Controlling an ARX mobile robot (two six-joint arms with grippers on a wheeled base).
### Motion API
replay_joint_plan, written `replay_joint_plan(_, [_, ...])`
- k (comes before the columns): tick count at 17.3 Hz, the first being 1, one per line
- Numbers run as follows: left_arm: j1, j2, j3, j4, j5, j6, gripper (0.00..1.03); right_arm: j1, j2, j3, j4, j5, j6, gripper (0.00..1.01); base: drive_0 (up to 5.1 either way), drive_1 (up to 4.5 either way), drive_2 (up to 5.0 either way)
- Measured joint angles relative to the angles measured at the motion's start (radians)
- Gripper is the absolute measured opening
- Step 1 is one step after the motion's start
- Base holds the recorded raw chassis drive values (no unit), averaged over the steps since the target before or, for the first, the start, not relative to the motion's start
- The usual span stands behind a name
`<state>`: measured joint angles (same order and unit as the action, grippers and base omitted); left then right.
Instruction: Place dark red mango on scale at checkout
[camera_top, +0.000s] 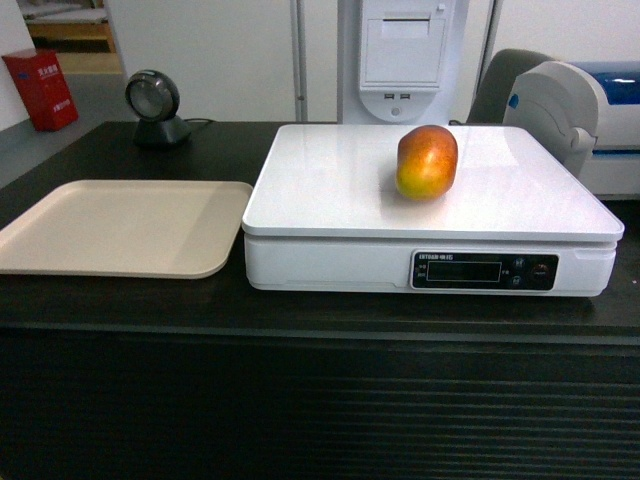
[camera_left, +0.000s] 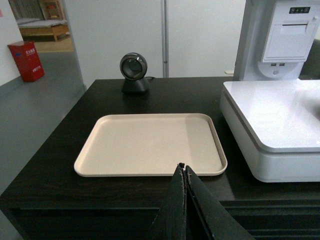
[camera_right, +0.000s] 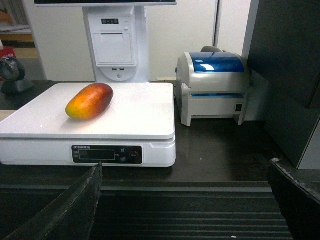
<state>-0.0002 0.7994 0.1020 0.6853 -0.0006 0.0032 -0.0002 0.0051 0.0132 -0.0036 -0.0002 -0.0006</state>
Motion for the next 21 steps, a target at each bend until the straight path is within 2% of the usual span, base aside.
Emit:
replay_joint_plan(4, [0.0, -0.159, -0.053, -0.099, 0.0, 0.0, 0.02, 0.0, 0.0, 0.0, 0.0, 0.0, 0.0, 0.98, 0.0, 0.0, 0.0])
replay_joint_plan(5, [0.0, -0.163, -0.083, -0.055, 0.0, 0.0, 0.02, 0.0, 0.0, 0.0, 0.0, 0.0, 0.0, 0.98, 0.0, 0.0, 0.0])
replay_joint_plan(14, [0.0, -0.479, -0.093, -0.365, 0.0, 0.0, 0.02, 0.0, 0.0, 0.0, 0.0, 0.0, 0.0, 0.98, 0.0, 0.0, 0.0])
replay_joint_plan(21, [0.0, -0.567, -0.093, -0.452, 0.0, 0.0, 0.02, 0.0, 0.0, 0.0, 0.0, 0.0, 0.0, 0.98, 0.0, 0.0, 0.0])
